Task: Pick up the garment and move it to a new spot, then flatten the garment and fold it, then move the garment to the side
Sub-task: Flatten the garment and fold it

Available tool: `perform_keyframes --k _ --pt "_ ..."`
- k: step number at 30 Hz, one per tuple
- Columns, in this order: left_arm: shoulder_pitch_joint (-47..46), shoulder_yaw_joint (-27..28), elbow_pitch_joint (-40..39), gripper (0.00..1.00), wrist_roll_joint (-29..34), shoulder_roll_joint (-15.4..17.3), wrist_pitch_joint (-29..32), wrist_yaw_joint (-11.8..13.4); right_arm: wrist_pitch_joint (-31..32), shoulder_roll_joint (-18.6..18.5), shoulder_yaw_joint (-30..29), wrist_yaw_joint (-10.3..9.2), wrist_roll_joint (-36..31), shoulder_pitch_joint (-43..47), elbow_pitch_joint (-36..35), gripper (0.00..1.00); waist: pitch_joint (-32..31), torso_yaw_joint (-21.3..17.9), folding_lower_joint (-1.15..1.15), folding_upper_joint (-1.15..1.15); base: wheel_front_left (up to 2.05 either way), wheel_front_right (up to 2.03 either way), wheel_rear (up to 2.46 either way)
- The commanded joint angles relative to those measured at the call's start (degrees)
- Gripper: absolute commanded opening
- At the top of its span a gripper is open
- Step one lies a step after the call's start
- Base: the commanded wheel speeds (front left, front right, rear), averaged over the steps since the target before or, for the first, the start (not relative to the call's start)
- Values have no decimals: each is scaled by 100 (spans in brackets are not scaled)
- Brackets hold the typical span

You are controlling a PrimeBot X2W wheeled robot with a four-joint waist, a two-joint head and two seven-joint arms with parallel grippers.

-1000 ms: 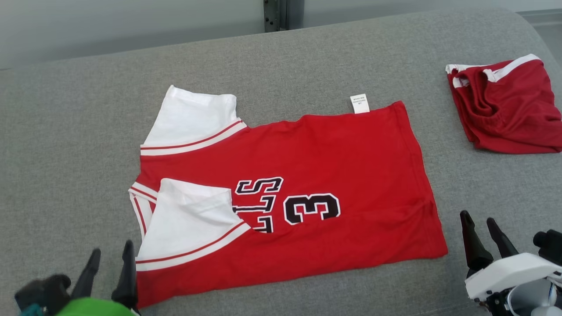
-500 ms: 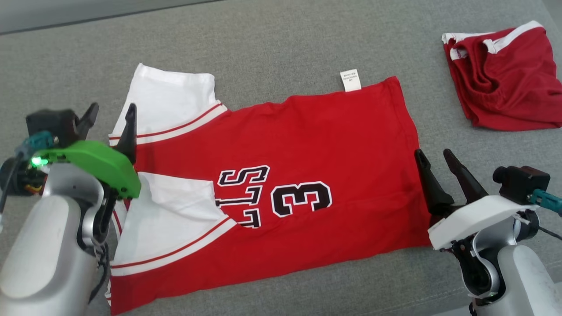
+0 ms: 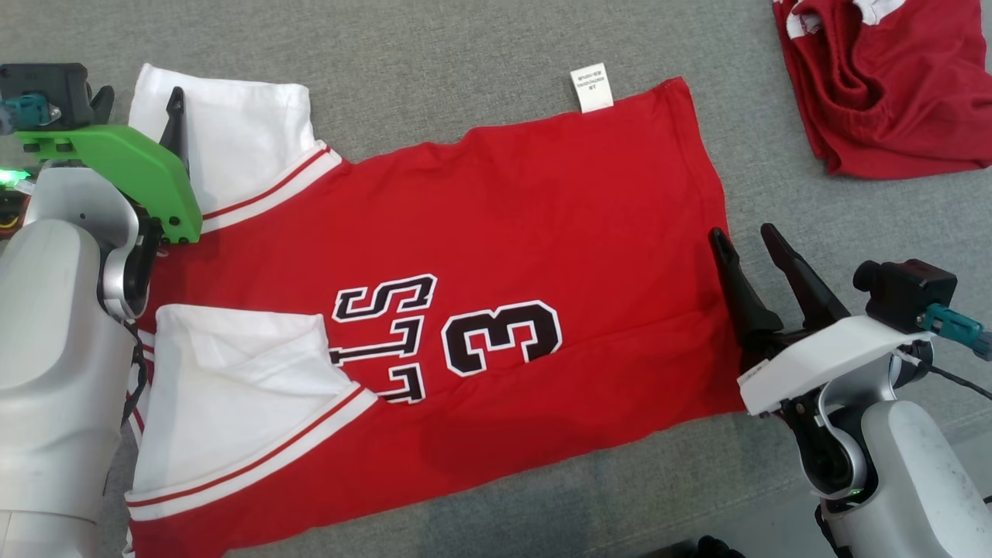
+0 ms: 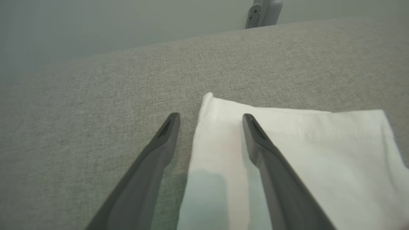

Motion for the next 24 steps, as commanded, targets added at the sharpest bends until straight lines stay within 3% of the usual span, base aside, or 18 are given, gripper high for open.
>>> perform_keyframes --k 1,5,6,8,9,10,16,24 --pt "-139 -26 112 100 32 16 -27 19 -50 -38 -2 0 61 -93 18 100 133 -130 0 0 0 0 0" --pt "-298 -77 465 100 75 -5 -9 64 -91 -61 -9 0 80 -100 47 100 150 -132 0 0 0 0 0" --pt "-312 -83 538 86 63 -20 -11 53 -103 -67 -19 0 85 -111 47 100 148 -129 0 0 0 0 0" --pt "-348 -100 673 38 49 -38 -29 34 -125 -71 -25 0 95 -140 35 100 142 -117 0 0 0 0 0" --pt "-361 -111 720 26 48 -47 -49 25 -133 -74 -24 0 96 -147 29 100 136 -109 0 0 0 0 0" --pt "-373 -123 772 0 45 -63 -54 26 -127 -77 -22 0 94 -153 18 100 127 -99 0 0 0 0 0" --pt "-451 -156 882 0 -11 -202 -373 -79 -73 -263 -50 0 -23 -355 -26 100 -2 60 0 0 0 0 0" --pt "-293 -152 535 0 -177 -418 -929 -267 401 -946 102 0 -435 -1280 634 100 -213 468 0 0 0 0 0"
